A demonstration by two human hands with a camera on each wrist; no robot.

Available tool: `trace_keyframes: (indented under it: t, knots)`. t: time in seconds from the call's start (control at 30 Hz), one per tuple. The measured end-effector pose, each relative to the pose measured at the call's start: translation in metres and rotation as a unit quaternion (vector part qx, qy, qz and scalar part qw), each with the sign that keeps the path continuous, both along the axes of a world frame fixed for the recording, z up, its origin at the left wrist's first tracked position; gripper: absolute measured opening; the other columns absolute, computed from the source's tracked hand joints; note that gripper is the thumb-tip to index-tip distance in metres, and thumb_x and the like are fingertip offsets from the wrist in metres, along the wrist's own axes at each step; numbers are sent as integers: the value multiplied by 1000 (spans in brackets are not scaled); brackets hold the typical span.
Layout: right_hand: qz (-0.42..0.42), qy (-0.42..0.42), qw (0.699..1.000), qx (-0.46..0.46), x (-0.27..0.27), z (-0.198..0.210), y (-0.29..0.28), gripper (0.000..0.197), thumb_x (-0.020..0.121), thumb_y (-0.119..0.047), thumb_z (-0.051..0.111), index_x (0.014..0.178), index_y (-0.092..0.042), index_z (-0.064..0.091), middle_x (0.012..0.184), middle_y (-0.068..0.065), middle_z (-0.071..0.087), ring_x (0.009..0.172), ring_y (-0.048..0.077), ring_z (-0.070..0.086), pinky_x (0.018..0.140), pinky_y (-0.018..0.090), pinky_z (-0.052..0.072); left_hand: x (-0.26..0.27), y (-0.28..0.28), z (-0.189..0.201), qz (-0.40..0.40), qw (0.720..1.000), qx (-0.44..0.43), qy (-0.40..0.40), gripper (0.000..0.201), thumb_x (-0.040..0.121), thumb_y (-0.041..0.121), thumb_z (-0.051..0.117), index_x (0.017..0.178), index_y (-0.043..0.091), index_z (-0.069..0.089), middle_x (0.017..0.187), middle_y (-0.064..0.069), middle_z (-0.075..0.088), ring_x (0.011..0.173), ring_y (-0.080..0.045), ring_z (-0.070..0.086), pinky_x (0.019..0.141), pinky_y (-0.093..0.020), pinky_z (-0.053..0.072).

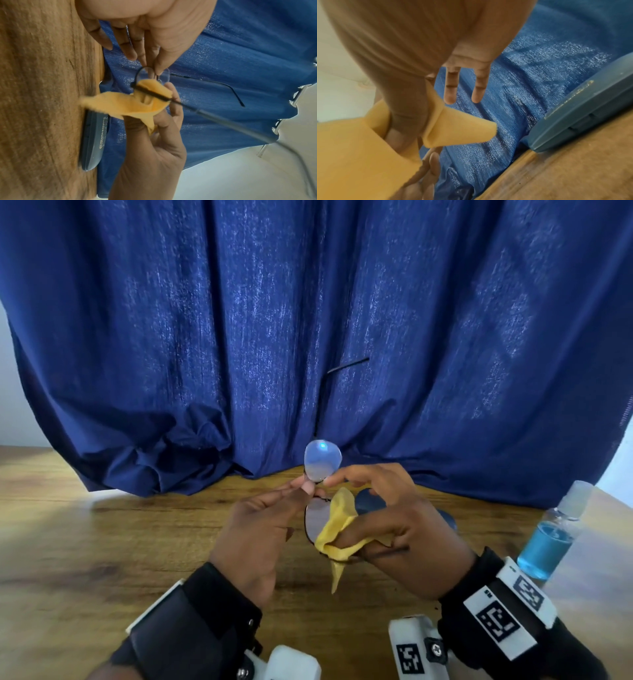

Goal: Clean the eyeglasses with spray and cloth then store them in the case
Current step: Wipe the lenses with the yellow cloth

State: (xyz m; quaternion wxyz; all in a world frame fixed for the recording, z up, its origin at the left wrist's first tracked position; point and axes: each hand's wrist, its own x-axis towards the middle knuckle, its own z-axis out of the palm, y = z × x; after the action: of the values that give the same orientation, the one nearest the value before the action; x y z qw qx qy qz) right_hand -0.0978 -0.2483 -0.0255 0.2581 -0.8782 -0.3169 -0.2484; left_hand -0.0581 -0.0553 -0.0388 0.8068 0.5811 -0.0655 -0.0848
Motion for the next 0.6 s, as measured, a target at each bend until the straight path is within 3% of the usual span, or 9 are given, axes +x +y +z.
trace_keyframes:
  t: [0.07, 0.13, 0.23, 0.3, 0.43, 0.53, 0.6]
  knots:
    - [-13, -6, 1000, 14, 2, -2, -3, 10, 82, -35, 72, 84, -39, 80, 137, -18, 53, 126, 13, 44, 103, 15, 31, 2, 2, 1, 4, 1000, 17, -2, 30, 81, 39, 74, 95, 15, 83, 118, 3, 79, 123, -18, 64, 100, -38, 41]
    - [-43, -17, 998, 30, 4, -4, -5, 7, 82, -37, 74, 85, -39, 80, 135, -18, 53, 122, 14, 46, 100, 19, 36, 5, 4, 6, 11, 1000, 20, 5, 28, 79, 38, 75, 95, 18, 84, 112, 7, 80, 114, -6, 66, 95, -32, 40]
    - [-95, -20, 994, 43, 7, -6, -7, 11, 83, -40, 72, 88, -36, 80, 123, -20, 53, 110, 13, 49, 90, 23, 42, 4, 5, 9, 18, 1000, 17, -8, 20, 88, 25, 71, 101, 14, 82, 82, 19, 80, 68, 19, 65, 77, -19, 39]
    - [-119, -26, 990, 72, 8, -6, -8, 15, 82, -41, 71, 91, -33, 80, 109, -18, 54, 101, 11, 52, 83, 22, 45, 3, 4, 7, 29, 999, 25, -24, 19, 90, 21, 71, 104, 13, 80, 73, 22, 77, 56, 21, 60, 74, -17, 39]
    - [-163, 3, 981, 101, 8, -5, -8, 18, 85, -38, 72, 99, -29, 77, 88, -12, 64, 83, 10, 60, 71, 28, 49, 2, 4, 6, 30, 997, 44, -48, 20, 87, 22, 75, 105, 16, 81, 94, 13, 82, 81, 16, 70, 77, -17, 41]
    - [-189, 37, 970, 147, 8, -7, -8, 25, 82, -39, 77, 105, -30, 73, 89, -15, 71, 84, 3, 64, 71, 19, 51, 3, 5, 5, 43, 995, 56, -65, 20, 85, 19, 77, 104, 13, 82, 102, 2, 83, 102, -4, 75, 89, -20, 48]
    - [-197, 63, 963, 173, 9, -9, -9, 23, 83, -39, 77, 104, -31, 71, 86, -15, 73, 82, 0, 66, 68, 16, 51, 5, 6, 4, 58, 993, 67, -78, 18, 86, 18, 78, 102, 11, 82, 101, 0, 83, 102, -8, 76, 89, -21, 50]
